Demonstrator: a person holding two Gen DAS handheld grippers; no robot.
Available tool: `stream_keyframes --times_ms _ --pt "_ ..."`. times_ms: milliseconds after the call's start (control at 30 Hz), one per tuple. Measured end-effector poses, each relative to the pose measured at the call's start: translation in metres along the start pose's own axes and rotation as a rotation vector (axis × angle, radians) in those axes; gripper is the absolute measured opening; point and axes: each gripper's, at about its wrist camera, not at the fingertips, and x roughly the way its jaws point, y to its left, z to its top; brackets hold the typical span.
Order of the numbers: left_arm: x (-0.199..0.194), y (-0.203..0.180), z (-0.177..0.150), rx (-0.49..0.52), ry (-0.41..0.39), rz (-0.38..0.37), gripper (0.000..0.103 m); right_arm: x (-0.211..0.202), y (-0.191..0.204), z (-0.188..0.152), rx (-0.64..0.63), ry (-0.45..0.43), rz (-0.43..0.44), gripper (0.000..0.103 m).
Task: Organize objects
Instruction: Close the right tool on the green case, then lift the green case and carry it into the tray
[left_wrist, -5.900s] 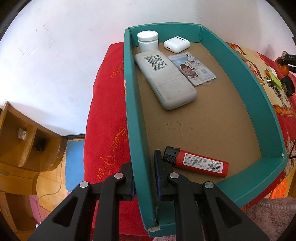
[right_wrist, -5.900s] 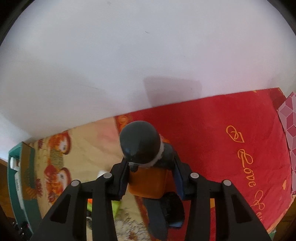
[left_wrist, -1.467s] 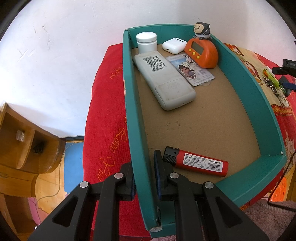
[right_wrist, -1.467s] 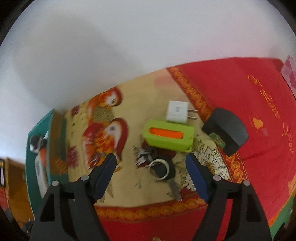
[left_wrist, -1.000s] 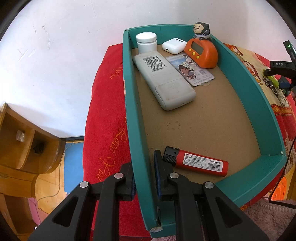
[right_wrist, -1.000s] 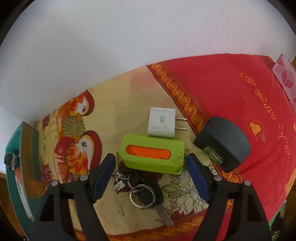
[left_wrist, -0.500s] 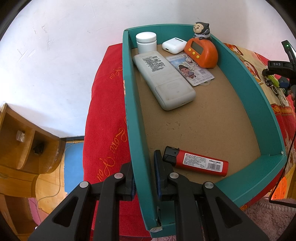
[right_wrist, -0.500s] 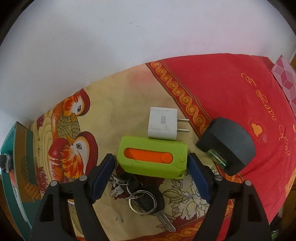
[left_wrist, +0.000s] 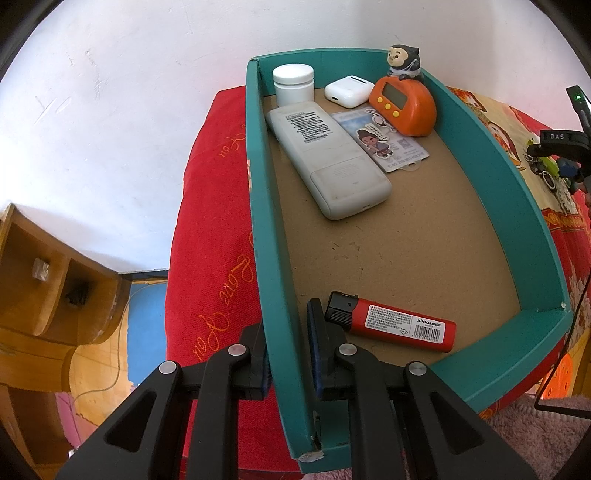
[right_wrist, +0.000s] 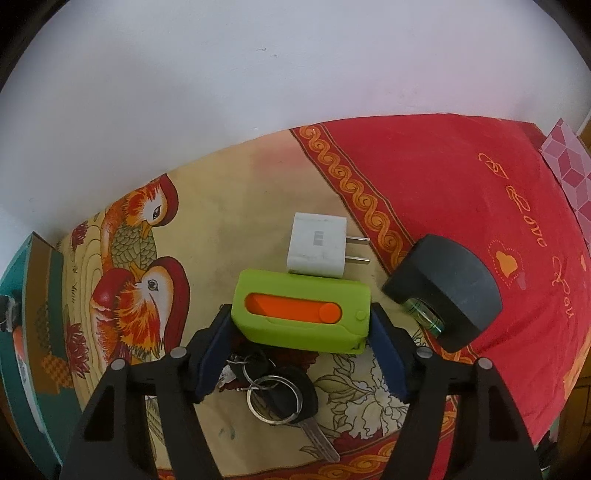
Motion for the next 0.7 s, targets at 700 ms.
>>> stream_keyframes --times_ms 700 --pt "-0.003 -0.003 -0.005 0.002 0.0 0.003 0.015 -0.048 0.006 -0.008 -0.124 -0.078 0.156 0.071"
